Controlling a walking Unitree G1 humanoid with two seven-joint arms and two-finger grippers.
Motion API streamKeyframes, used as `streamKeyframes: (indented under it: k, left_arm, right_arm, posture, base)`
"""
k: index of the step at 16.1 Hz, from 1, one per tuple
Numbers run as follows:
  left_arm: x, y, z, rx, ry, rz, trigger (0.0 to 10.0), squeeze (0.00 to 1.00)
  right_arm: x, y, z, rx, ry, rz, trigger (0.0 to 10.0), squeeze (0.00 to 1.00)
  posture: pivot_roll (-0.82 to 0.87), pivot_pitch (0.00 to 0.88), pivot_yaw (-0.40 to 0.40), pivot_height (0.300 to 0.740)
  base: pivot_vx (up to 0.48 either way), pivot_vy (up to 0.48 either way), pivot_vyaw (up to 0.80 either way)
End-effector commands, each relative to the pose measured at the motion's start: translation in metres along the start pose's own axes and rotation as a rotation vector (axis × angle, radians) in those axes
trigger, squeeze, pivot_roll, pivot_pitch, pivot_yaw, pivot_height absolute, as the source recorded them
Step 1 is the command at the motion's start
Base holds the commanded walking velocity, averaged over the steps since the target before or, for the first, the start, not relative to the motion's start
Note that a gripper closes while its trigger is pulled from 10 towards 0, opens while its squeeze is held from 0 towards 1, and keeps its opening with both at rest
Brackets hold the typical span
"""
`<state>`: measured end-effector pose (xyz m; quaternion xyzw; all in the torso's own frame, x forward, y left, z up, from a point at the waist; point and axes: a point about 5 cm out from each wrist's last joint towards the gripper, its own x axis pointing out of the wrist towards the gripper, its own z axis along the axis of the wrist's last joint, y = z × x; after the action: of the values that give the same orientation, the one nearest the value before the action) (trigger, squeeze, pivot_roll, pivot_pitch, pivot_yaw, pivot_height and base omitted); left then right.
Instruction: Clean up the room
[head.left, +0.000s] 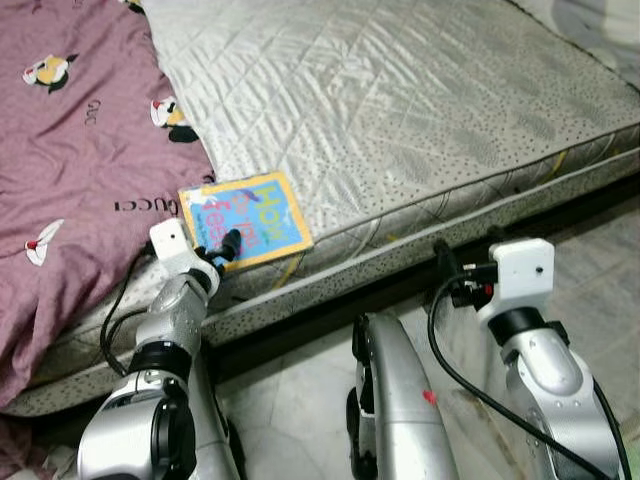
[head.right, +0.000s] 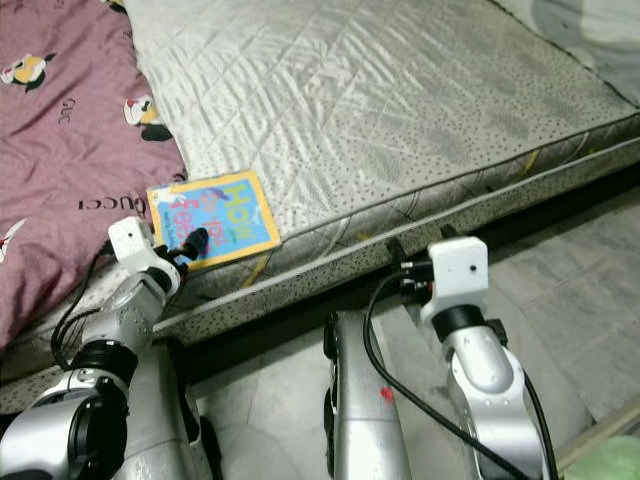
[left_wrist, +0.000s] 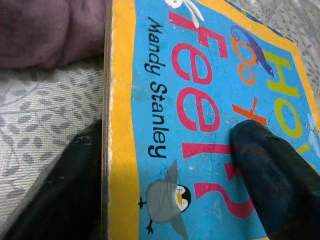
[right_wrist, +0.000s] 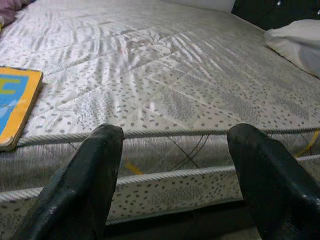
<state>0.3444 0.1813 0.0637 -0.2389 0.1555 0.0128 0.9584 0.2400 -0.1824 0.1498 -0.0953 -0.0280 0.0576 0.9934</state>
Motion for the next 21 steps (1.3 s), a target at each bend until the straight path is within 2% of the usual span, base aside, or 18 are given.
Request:
streamKeyframes:
  k: [1, 4, 8, 10, 11, 13, 16, 18, 21]
  left_arm:
    - [-0.002, 0.004, -0.016, -0.028, 0.078, 0.025, 0.0, 0.00]
    - [-0.002, 0.008, -0.013, -0.023, 0.070, 0.019, 0.0, 0.00]
    - [0.000, 0.005, -0.005, -0.010, 0.052, 0.001, 0.0, 0.00]
    - [0.000, 0.005, -0.005, -0.013, 0.048, -0.004, 0.0, 0.00]
    - [0.000, 0.006, -0.005, -0.014, 0.047, -0.003, 0.0, 0.00]
    - [-0.001, 0.008, -0.004, -0.017, 0.045, 0.000, 0.0, 0.00]
    - [-0.002, 0.014, -0.004, -0.020, 0.036, 0.004, 0.0, 0.00]
    - [-0.002, 0.016, -0.003, 0.017, 0.047, 0.010, 0.0, 0.00]
    - [-0.001, 0.014, 0.007, 0.023, -0.006, -0.015, 0.0, 0.00]
  right_arm:
    - [0.000, -0.002, -0.002, -0.010, 0.009, -0.006, 10.0, 0.00]
    - [0.003, -0.001, -0.003, -0.011, 0.001, -0.010, 10.0, 0.00]
    - [0.011, 0.002, 0.001, 0.021, -0.028, 0.011, 10.0, 0.00]
    - [0.010, 0.013, 0.005, 0.105, -0.046, 0.117, 10.0, 0.00]
    - [0.009, 0.025, 0.006, 0.178, -0.031, 0.246, 10.0, 0.00]
    - [0.009, 0.036, 0.004, 0.229, -0.001, 0.356, 10.0, 0.00]
    - [0.011, 0.042, 0.003, 0.240, 0.013, 0.419, 10.0, 0.00]
    - [0.011, 0.043, 0.001, 0.237, 0.022, 0.428, 10.0, 0.00]
    - [0.014, 0.045, -0.003, 0.217, 0.022, 0.420, 10.0, 0.00]
  posture:
    - [-0.21, 0.153, -0.018, 0.482]
    - [-0.20, 0.132, -0.011, 0.482]
    - [-0.19, 0.116, -0.012, 0.482]
    - [-0.19, 0.104, -0.014, 0.482]
    - [-0.19, 0.099, -0.013, 0.482]
    - [-0.18, 0.088, -0.010, 0.482]
    - [-0.18, 0.079, -0.001, 0.482]
    - [-0.17, 0.070, 0.007, 0.482]
    - [-0.15, 0.046, 0.029, 0.482]
  base:
    - [0.000, 0.000, 0.00]
    - [0.000, 0.000, 0.00]
    - [0.000, 0.000, 0.00]
    - [0.000, 0.000, 0.00]
    - [0.000, 0.000, 0.00]
    - [0.000, 0.000, 0.00]
    - [0.000, 0.000, 0.00]
    - [0.000, 0.000, 0.00]
    - [0.000, 0.000, 0.00]
